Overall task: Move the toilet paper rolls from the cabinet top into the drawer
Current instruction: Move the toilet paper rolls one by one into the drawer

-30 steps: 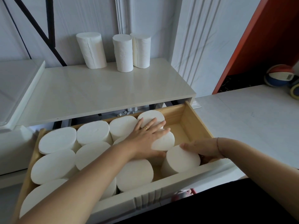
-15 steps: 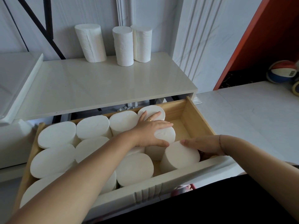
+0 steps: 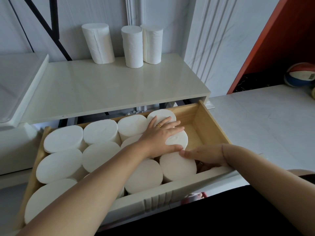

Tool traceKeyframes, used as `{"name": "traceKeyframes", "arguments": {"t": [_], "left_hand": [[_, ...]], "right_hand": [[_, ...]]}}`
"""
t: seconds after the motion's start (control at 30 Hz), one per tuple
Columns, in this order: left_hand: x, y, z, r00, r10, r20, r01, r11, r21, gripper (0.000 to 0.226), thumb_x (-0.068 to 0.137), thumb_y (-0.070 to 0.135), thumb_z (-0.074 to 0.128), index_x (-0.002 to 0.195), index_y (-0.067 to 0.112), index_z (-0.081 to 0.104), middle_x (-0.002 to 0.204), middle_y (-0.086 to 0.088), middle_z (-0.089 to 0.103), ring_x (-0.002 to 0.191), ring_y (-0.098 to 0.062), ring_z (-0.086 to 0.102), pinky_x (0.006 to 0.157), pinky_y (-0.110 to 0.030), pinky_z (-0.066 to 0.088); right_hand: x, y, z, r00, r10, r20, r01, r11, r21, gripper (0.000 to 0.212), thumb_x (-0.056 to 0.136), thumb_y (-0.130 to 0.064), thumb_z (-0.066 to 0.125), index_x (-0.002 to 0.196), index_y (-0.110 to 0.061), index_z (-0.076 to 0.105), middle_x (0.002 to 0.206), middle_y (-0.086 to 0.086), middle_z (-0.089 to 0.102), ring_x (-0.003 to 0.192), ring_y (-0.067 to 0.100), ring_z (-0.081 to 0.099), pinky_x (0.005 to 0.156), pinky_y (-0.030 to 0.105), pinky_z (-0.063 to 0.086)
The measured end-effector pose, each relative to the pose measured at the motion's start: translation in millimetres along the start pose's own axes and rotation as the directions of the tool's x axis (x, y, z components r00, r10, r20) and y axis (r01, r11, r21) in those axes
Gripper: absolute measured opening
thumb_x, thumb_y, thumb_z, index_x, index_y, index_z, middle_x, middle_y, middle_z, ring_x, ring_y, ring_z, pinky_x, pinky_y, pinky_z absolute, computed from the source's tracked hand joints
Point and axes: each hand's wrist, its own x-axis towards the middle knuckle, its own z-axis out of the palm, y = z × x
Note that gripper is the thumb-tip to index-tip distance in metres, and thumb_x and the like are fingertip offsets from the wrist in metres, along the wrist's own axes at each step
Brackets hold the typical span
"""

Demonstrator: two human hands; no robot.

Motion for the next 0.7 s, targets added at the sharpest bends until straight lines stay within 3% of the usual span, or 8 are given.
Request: {"name": "traceKeyframes", "arguments": {"t": [0.17,0.3,0.4,0.5,0.6,0.7], "left_hand": [[-4.7,-1.4,2.4,1.0,-0.017,0.019,0.014,0.987,0.16,0.074,0.087,0.07,0.022,0.149,0.033,0.005,0.157,0.012,-0.013,0.142,-0.007,-0.016,0.115,-0.04,-0.014],[-11.8,-8.6,3.1,0.998,-0.055,0.006,0.052,0.969,0.242,0.072,0.089,0.067,0.008,0.148,0.03,-0.008,0.156,0.01,-0.017,0.141,-0.006,-0.021,0.114,-0.036,-0.016],[-19.4,-17.7,2.5,0.997,-0.083,-0.01,0.082,0.967,0.242,0.069,0.09,0.063,0.007,0.147,0.03,-0.012,0.156,0.012,-0.018,0.14,-0.005,-0.022,0.114,-0.033,-0.016],[-26.5,-24.1,1.1,0.994,-0.101,-0.03,0.105,0.965,0.241,0.068,0.09,0.062,0.007,0.148,0.03,-0.011,0.155,0.012,-0.018,0.14,-0.005,-0.021,0.114,-0.033,-0.015],[-27.5,-24.3,1.1,0.994,-0.105,-0.034,0.11,0.964,0.24,0.069,0.09,0.062,0.007,0.148,0.03,-0.011,0.155,0.012,-0.019,0.14,-0.005,-0.022,0.114,-0.033,-0.016],[-21.5,-23.0,1.5,0.993,-0.114,-0.041,0.12,0.964,0.235,0.069,0.09,0.062,0.008,0.148,0.03,-0.009,0.155,0.012,-0.018,0.141,-0.006,-0.021,0.114,-0.034,-0.016]], "right_hand": [[-2.9,-2.2,-1.7,1.0,-0.006,0.009,0.005,1.0,0.024,0.079,0.074,-0.075,0.045,0.12,-0.013,0.062,0.109,0.008,0.069,0.084,0.016,0.064,0.072,0.024,0.053],[-4.0,-9.9,-8.7,0.985,-0.093,-0.142,0.107,0.99,0.093,0.073,0.088,-0.059,0.05,0.148,-0.022,0.029,0.143,0.003,0.045,0.123,0.02,0.05,0.086,0.032,0.054],[-1.2,-15.9,-3.5,0.965,-0.238,-0.108,0.258,0.933,0.25,0.067,0.091,-0.043,0.058,0.147,-0.032,0.023,0.133,-0.001,0.054,0.121,0.017,0.055,0.098,0.037,0.052],[2.4,-19.2,4.8,0.94,-0.327,-0.094,0.34,0.923,0.181,0.068,0.092,-0.033,0.059,0.147,-0.029,0.02,0.129,0.0,0.056,0.115,0.017,0.059,0.092,0.032,0.055],[2.1,-21.0,2.2,0.936,-0.346,-0.061,0.352,0.923,0.156,0.068,0.092,-0.03,0.06,0.147,-0.028,0.019,0.129,0.001,0.055,0.115,0.018,0.058,0.093,0.032,0.055],[3.5,-20.8,0.8,0.931,-0.361,-0.05,0.365,0.92,0.142,0.067,0.092,-0.028,0.06,0.146,-0.03,0.02,0.126,-0.002,0.056,0.112,0.014,0.059,0.084,0.025,0.057]]}}
